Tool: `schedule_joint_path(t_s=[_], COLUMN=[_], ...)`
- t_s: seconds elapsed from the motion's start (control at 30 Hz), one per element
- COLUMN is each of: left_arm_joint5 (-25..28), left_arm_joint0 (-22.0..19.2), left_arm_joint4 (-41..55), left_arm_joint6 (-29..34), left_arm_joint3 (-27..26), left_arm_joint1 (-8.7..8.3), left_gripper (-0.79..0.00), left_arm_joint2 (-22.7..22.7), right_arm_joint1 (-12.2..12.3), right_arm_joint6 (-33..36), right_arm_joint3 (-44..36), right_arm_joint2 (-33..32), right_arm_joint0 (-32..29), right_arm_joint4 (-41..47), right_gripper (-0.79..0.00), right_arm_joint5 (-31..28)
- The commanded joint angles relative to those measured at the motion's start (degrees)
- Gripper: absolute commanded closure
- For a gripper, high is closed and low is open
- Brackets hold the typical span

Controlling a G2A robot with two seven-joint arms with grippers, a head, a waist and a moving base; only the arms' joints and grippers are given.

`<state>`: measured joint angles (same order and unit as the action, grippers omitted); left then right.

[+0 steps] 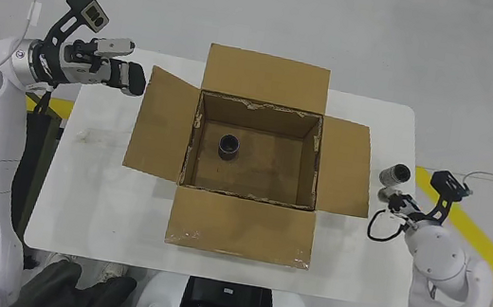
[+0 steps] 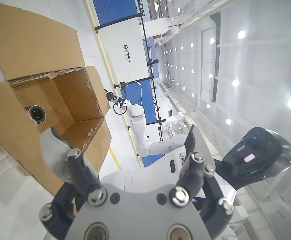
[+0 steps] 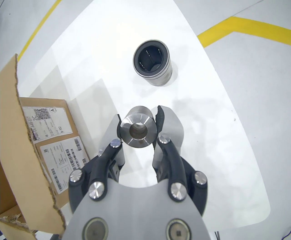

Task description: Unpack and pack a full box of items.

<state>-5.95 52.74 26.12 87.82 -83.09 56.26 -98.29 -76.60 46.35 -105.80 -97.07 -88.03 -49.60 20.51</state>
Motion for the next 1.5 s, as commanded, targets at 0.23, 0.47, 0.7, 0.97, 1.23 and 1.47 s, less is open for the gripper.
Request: schedule_joint_path(t_s=[0.23, 0.47, 0.7, 0.97, 1.23, 1.47], left_arm_joint5=[0.0, 0.0, 0.0, 0.0, 0.0, 0.0], left_arm_joint0=[0.0, 0.0, 0.0, 0.0, 0.0, 0.0], left_arm_joint4=[0.0, 0.0, 0.0, 0.0, 0.0, 0.0], left_arm_joint6=[0.0, 0.0, 0.0, 0.0, 0.0, 0.0], left_arm_joint3=[0.0, 0.0, 0.0, 0.0, 0.0, 0.0], left_arm_joint1=[0.00, 0.00, 0.00, 0.00, 0.00, 0.00], left_gripper=[-0.785, -0.785, -0.785, -0.785, -0.785, -0.785], left_arm_joint2=[0.0, 0.0, 0.0, 0.0, 0.0, 0.0], right_arm_joint1=[0.3, 0.6, 0.7, 1.0, 1.1, 1.2], right_arm_joint6=[0.7, 1.8, 1.9, 2.3, 2.5, 2.6], right_arm_joint3=[3.8, 7.0, 10.4, 12.0, 13.0, 13.6], right_arm_joint2=[0.6, 1.7, 2.6, 3.5, 4.7, 5.5], right_arm_joint0=[2.4, 4.8, 7.2, 8.6, 9.2, 9.6], right_arm_joint4=[-0.7, -3.2, -3.1, -4.9, -6.1, -6.4], right_gripper=[0.000, 0.000, 0.000, 0.000, -0.108, -0.240], right_arm_joint5=[2.1, 4.5, 4.5, 6.6, 7.9, 8.5])
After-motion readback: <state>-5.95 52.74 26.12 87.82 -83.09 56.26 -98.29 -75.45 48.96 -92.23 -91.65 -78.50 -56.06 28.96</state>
